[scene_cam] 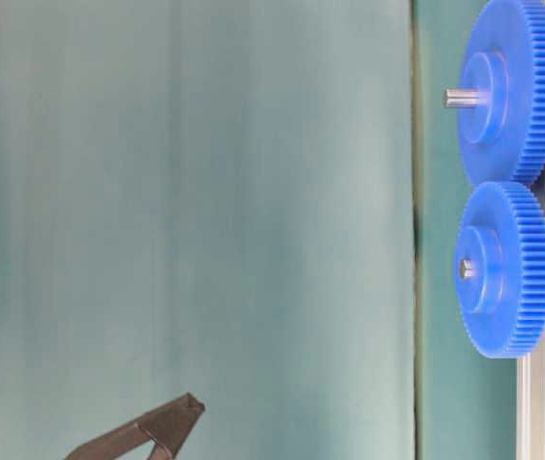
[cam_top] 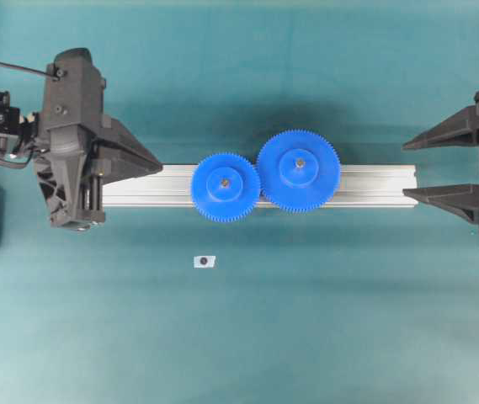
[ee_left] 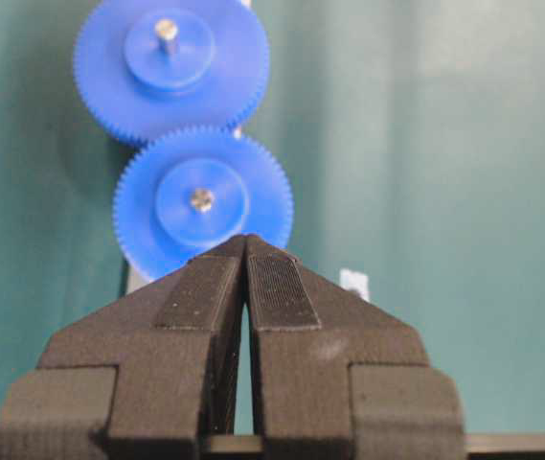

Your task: Find the location of the shaft and insert the small gear.

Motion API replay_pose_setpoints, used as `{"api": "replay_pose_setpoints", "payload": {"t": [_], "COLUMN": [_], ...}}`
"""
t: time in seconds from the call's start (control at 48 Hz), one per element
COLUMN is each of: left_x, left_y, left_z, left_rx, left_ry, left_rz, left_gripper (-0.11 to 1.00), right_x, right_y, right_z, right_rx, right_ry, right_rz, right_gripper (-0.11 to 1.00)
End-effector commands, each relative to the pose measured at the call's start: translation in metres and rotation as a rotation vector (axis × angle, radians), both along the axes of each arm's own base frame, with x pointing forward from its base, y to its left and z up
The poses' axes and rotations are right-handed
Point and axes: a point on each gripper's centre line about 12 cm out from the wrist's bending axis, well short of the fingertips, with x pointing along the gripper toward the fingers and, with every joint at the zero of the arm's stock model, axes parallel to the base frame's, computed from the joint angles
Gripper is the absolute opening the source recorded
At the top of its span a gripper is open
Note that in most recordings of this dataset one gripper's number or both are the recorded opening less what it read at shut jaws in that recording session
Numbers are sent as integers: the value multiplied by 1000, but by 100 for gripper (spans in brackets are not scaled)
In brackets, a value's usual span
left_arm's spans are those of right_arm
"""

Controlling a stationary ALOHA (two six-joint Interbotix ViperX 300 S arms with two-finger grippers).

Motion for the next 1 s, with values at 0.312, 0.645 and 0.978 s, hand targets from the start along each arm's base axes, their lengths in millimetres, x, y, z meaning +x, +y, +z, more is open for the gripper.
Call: {"api": "replay_pose_setpoints", "payload": {"t": [0.312,0.645,0.978], "left_x": [-12,-18,-29], "left_y": [0,0,-1], "left_z": [8,5,6], "left_rx": [3,2,-12], "left_ry": [-40,-38,-56], "left_rz": [1,2,8], "left_gripper": [3,3,3], "right_x": [3,3,2], "right_y": [-1,-1,-1], "right_z": [11,11,14], "right_rx": [5,5,25], "right_ry": [-30,-30,-61], "right_rz": [-7,-9,-16], "right_gripper": [92,97,99]}}
